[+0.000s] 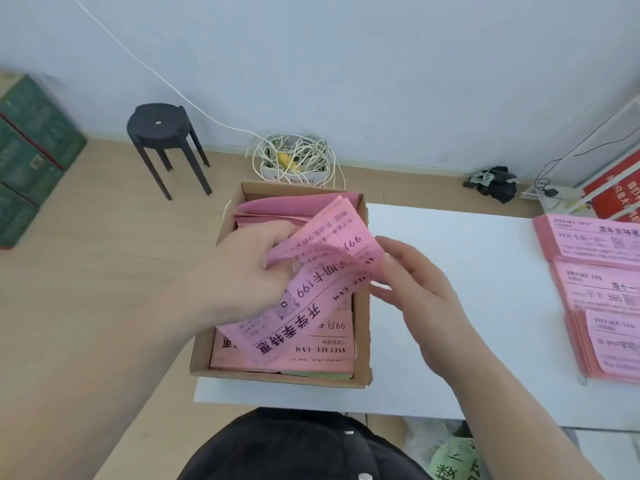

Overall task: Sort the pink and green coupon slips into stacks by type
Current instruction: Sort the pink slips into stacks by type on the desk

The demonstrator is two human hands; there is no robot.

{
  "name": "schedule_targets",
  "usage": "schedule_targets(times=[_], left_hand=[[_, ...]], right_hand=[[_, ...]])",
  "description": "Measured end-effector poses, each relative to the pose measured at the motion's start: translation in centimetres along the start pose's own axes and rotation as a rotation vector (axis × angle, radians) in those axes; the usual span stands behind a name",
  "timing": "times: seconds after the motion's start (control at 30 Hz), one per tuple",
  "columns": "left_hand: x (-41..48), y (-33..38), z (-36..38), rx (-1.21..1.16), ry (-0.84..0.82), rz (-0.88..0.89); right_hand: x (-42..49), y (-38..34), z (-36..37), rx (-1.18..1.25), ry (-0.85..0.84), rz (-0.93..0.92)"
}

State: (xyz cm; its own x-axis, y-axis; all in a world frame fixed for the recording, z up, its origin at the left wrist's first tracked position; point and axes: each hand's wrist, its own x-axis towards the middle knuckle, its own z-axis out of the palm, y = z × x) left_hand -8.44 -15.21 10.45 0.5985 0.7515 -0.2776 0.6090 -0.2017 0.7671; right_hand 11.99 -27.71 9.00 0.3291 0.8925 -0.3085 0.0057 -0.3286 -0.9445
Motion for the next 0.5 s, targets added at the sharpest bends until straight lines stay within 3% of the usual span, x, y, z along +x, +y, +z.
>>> schedule_targets(times=[0.1,0.17,0.23,0.37,0.5], left_hand=[[0.4,2.9,1.7,-0.334,0.05,-0.044],[0.7,5.0,3.3,-0.49,0.067,-0.058],[1.3,6.9,5.4,-0.568,0.106,-0.055],[1.9,9.1,11.4,-0.685,0.088,-0.085],[3.4,9.4,16.4,-0.815,0.107,-0.157]], right_hand=[[-0.1,-1.1,-1.4,0.243,0.023,-0.008],[-0.4,-2.0,-2.9,0.273,-0.016,-0.022],[-1.1,-2.3,-4.7,0.166,-0.073,-0.025],[-1.7,-0.9,-9.7,-0.035,0.032,0.064],[-1.6,-0.1,-16.0,-0.235,-0.076,0.123]])
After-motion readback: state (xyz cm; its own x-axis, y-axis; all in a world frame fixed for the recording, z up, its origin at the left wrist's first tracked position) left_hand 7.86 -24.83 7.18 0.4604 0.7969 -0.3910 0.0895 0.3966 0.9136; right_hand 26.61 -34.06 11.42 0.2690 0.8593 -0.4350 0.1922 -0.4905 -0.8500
